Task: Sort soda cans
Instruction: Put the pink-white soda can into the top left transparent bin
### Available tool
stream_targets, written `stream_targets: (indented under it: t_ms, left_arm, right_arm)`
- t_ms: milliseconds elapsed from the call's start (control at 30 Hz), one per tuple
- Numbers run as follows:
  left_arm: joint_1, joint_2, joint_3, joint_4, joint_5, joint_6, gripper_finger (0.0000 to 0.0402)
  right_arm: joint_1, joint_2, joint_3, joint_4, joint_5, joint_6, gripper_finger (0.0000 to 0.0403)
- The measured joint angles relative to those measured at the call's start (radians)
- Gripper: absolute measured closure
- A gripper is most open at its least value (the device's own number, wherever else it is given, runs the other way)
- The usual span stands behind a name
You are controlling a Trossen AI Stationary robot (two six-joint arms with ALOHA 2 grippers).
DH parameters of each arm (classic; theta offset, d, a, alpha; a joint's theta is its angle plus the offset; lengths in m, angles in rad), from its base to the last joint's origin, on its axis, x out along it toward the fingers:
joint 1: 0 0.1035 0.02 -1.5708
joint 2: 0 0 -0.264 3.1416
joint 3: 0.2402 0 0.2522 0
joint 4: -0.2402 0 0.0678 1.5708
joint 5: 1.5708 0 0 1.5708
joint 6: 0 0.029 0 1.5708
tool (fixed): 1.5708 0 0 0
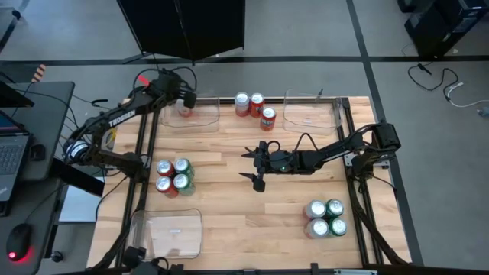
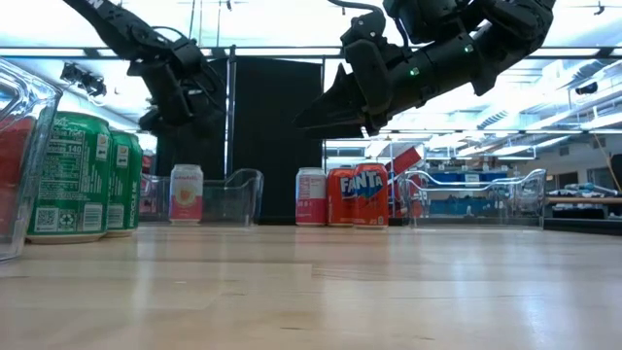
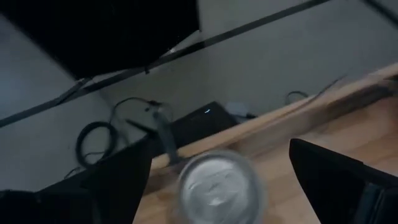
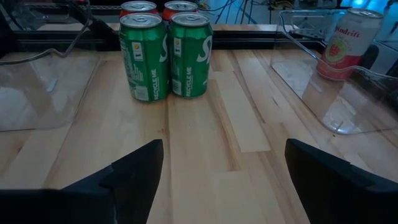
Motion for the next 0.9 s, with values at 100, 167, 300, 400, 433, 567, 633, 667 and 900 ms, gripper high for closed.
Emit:
stream_targets:
  t_ms: [100, 167, 300, 400, 433, 567, 633, 667, 900]
  left_arm:
    - [-0.024, -0.009, 0.021, -0.010, 0.104, -0.002, 0.0025]
    - [-0.059, -0.011, 0.023, 0.004, 0.202, -0.004, 0.0035]
    - [-0.168, -0.005, 0.023, -0.023, 0.244, 0.005, 0.0082]
    - [-0.230, 0.012, 0.022, -0.035, 0.206, 0.018, 0.0151]
    - [-0.244, 0.016, 0.022, -0.032, 0.204, 0.018, 0.0182]
    - [-0.265, 0.049, 0.023, -0.027, 0.200, 0.030, 0.0323]
    - [-0.264, 0.072, 0.023, -0.025, 0.190, 0.038, 0.0379]
    - [-0.264, 0.084, 0.023, -0.025, 0.186, 0.040, 0.0387]
    - [-0.264, 0.164, 0.023, -0.055, 0.081, 0.076, 0.0398]
  right_arm:
    - [0.000, 0.000, 0.000, 0.000, 0.000, 0.000, 0.0081]
    - [0.000, 0.000, 0.000, 0.000, 0.000, 0.000, 0.0083]
    - [0.000, 0.000, 0.000, -0.001, 0.000, 0.000, 0.0094]
    - [0.000, 0.000, 0.000, 0.000, 0.000, 0.000, 0.0110]
    - [-0.001, 0.000, 0.000, 0.000, 0.000, 0.000, 0.0117]
    - [-0.005, 0.000, 0.000, 0.000, 0.000, 0.001, 0.0150]
    - [-0.006, 0.000, 0.000, 0.000, 0.000, 0.001, 0.0169]
    - [-0.007, 0.000, 0.000, 0.000, 0.000, 0.000, 0.0179]
    - [-0.027, 0.000, 0.000, 0.002, 0.000, 0.000, 0.0240]
